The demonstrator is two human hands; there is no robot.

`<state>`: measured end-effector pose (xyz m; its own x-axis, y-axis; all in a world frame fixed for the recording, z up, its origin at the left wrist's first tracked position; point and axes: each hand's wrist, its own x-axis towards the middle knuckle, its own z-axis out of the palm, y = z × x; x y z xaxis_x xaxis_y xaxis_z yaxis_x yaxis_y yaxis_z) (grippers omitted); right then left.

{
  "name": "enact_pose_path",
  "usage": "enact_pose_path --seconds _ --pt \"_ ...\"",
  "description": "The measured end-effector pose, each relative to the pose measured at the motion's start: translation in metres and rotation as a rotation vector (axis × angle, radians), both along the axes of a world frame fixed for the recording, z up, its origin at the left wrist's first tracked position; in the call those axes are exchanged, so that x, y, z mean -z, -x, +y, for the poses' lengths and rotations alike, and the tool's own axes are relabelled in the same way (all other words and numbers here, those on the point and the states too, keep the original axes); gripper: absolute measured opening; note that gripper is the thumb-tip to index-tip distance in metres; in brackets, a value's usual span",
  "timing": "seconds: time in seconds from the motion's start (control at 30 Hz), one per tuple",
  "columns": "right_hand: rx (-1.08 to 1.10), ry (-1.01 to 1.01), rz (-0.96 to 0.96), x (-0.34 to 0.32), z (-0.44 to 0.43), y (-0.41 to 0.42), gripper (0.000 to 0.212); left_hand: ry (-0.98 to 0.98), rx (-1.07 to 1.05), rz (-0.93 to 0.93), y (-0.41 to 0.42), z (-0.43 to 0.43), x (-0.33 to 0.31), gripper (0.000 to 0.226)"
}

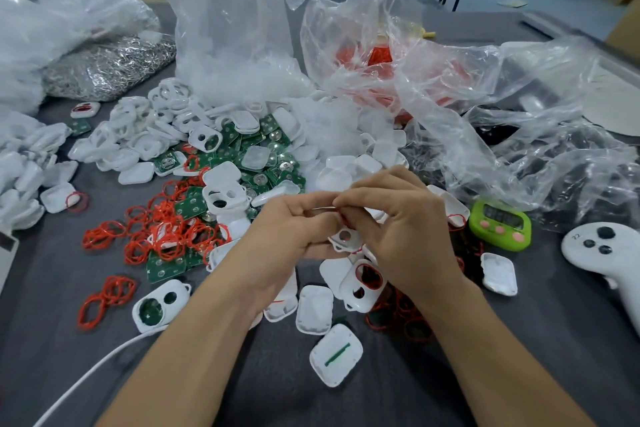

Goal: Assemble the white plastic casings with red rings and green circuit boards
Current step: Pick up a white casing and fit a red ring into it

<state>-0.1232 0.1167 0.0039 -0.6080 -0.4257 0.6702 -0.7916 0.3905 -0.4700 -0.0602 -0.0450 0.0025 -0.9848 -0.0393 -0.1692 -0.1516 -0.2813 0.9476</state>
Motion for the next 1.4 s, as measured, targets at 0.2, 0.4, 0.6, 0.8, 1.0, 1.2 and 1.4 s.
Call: enact_pose_path --seconds 0.2,0.4,0.6,0.8,1.0,1.2,1.4 --pt "0.039 0.282 -0.351 -0.002 -0.006 -0.007 0.020 0.032 -0.125 -0.028 0.000 0.003 -0.004 0.030" --pt "0.012 0.634 -0.899 -0.004 -0.007 0.003 0.031 0.106 -0.289 -0.117 0.004 0.007 -0.006 0.015" --pt "0.129 0.317 -0.821 0.001 -0.006 0.002 0.034 0.110 -0.385 -0.126 0.008 0.007 -0.004 0.020" --pt "0.185 -0.105 -0.594 -0.013 0.008 -0.001 0.016 -0.317 -0.390 -0.269 0.010 -0.005 -0.010 0.026" --pt "0.220 -0.344 -0.493 -0.008 -0.001 -0.001 0.009 -0.472 -0.248 -0.219 0.006 -0.012 -0.015 0.050" --pt "0.278 -0.488 -0.309 -0.002 -0.016 -0.003 0.006 -0.091 -0.276 -0.108 0.005 -0.004 -0.008 0.029" --pt "0.273 -0.063 -0.452 -0.009 -0.003 0.001 0.013 0.466 -0.279 0.005 0.004 -0.002 0.005 0.012"
